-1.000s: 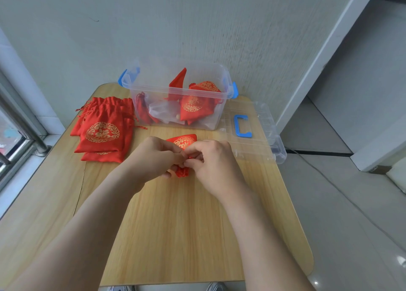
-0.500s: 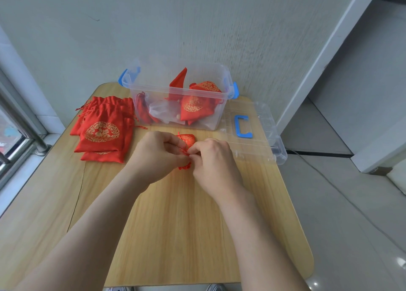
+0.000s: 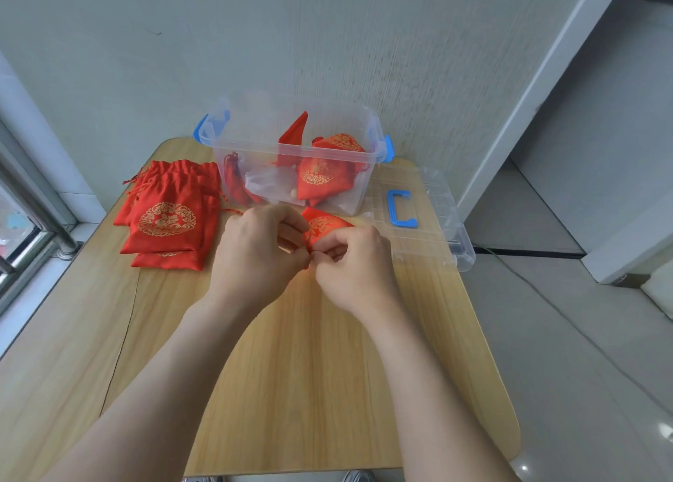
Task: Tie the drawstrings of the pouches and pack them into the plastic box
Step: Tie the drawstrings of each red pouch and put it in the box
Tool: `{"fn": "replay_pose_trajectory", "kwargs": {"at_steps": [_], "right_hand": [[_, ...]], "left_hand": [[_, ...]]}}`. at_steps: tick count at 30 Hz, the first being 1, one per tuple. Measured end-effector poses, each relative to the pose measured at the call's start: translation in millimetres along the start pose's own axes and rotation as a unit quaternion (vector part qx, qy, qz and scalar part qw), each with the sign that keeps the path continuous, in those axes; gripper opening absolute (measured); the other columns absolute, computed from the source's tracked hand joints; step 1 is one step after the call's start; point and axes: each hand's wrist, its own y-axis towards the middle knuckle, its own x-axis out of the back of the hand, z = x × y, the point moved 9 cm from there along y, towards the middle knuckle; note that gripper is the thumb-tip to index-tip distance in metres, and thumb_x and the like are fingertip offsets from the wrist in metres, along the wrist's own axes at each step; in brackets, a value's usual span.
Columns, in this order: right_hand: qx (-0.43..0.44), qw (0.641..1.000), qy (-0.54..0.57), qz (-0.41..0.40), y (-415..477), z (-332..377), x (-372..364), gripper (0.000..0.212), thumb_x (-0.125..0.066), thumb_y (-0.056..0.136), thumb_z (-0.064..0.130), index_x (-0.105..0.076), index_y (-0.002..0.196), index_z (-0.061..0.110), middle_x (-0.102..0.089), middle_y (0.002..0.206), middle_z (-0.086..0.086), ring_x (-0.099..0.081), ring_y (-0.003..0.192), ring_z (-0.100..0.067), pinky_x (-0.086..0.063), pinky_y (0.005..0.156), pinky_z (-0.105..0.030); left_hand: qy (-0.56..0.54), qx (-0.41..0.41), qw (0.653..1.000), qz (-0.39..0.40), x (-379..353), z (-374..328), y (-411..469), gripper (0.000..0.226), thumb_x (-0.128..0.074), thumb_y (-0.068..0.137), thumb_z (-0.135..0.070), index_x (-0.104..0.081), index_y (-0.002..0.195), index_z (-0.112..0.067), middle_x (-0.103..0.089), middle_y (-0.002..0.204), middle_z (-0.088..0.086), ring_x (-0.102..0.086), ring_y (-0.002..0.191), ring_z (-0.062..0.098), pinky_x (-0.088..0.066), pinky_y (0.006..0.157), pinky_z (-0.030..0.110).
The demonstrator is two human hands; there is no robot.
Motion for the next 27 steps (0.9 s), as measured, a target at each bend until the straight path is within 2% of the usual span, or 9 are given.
{"fn": "replay_pose_trajectory", "kwargs": {"at_steps": [2, 3, 6, 9, 13, 16, 21, 24, 27], "right_hand": [[-0.045, 0.998, 0.04, 0.017, -1, -8, 2, 0.017, -0.079, 0.082, 0.016, -0.078, 0.074, 0.03, -0.073, 0.072, 0.012, -0.066, 0.07, -0.001, -0.046, 0.061, -0.01], [-0.067, 0.995, 0.065, 0.027, -2, -11, 1, 0.016, -0.081, 0.082, 0.016, -0.079, 0.074, 0.03, -0.073, 0.071, 0.012, -0.065, 0.069, 0.0, -0.044, 0.06, -0.008], [-0.129, 0.977, 0.158, 0.067, -5, -20, -4, 0.01, -0.081, 0.084, 0.015, -0.081, 0.077, 0.023, -0.069, 0.064, 0.011, -0.063, 0.066, -0.008, -0.046, 0.067, -0.02], [-0.192, 0.938, 0.27, 0.104, -9, -27, -12, 0.003, -0.078, 0.087, 0.008, -0.08, 0.088, 0.01, -0.066, 0.065, 0.0, -0.057, 0.062, -0.013, -0.045, 0.067, -0.029], [-0.253, 0.888, 0.366, 0.121, -13, -31, -21, 0.005, -0.076, 0.089, 0.002, -0.077, 0.093, 0.006, -0.065, 0.074, -0.007, -0.056, 0.062, -0.013, -0.044, 0.063, -0.028], [-0.278, 0.863, 0.406, 0.11, -15, -34, -22, 0.007, -0.075, 0.089, 0.0, -0.075, 0.093, 0.005, -0.065, 0.074, -0.008, -0.056, 0.06, -0.013, -0.045, 0.06, -0.027], [-0.286, 0.864, 0.4, 0.108, -16, -37, -19, 0.01, -0.078, 0.088, 0.0, -0.076, 0.098, 0.001, -0.068, 0.074, -0.008, -0.06, 0.061, -0.012, -0.048, 0.061, -0.027], [-0.277, 0.872, 0.39, 0.108, -16, -37, -17, 0.006, -0.078, 0.088, 0.0, -0.078, 0.094, 0.004, -0.069, 0.073, -0.008, -0.061, 0.062, -0.013, -0.049, 0.063, -0.028], [-0.264, 0.884, 0.372, 0.1, -13, -38, -15, 0.006, -0.079, 0.088, 0.001, -0.079, 0.093, 0.004, -0.07, 0.074, -0.008, -0.061, 0.064, -0.014, -0.05, 0.065, -0.029]], "left_hand": [[-0.012, 0.002, 1.0, 0.028, -5, 1, 0, 0.031, -0.08, 0.069, -0.001, -0.07, 0.09, -0.021, -0.076, 0.071, -0.014, -0.073, 0.068, -0.004, -0.061, 0.075, 0.029], [-0.023, 0.005, 0.999, 0.036, -7, 3, 0, 0.031, -0.079, 0.07, 0.001, -0.068, 0.09, -0.019, -0.076, 0.072, -0.013, -0.073, 0.068, -0.002, -0.061, 0.074, 0.029], [-0.047, 0.011, 0.998, 0.039, -8, 9, 2, 0.026, -0.08, 0.073, 0.002, -0.069, 0.087, -0.018, -0.078, 0.075, -0.01, -0.075, 0.07, 0.0, -0.063, 0.075, 0.031], [-0.054, 0.008, 0.998, 0.04, -7, 10, 3, 0.02, -0.083, 0.078, -0.001, -0.076, 0.078, -0.019, -0.078, 0.071, -0.012, -0.075, 0.07, -0.001, -0.062, 0.074, 0.026], [-0.064, 0.005, 0.996, 0.061, -10, 9, 3, 0.02, -0.083, 0.082, 0.0, -0.08, 0.077, -0.02, -0.077, 0.07, -0.013, -0.075, 0.07, 0.0, -0.061, 0.074, 0.021], [-0.082, 0.002, 0.993, 0.086, -14, 8, 3, 0.019, -0.081, 0.083, 0.001, -0.082, 0.085, -0.018, -0.08, 0.076, -0.011, -0.078, 0.076, 0.003, -0.063, 0.079, 0.024], [-0.083, -0.021, 0.992, 0.095, -14, 6, 1, 0.012, -0.09, 0.082, -0.013, -0.085, 0.09, -0.02, -0.08, 0.079, -0.014, -0.077, 0.077, 0.002, -0.063, 0.081, 0.027], [-0.049, -0.051, 0.994, 0.083, -11, 5, 2, 0.006, -0.088, 0.086, -0.018, -0.084, 0.085, -0.022, -0.078, 0.077, -0.017, -0.075, 0.076, -0.001, -0.061, 0.078, 0.027], [-0.023, -0.054, 0.992, 0.113, -20, 2, -1, 0.01, -0.078, 0.09, -0.015, -0.077, 0.081, -0.02, -0.077, 0.077, -0.013, -0.074, 0.077, 0.0, -0.06, 0.077, 0.027]]}}
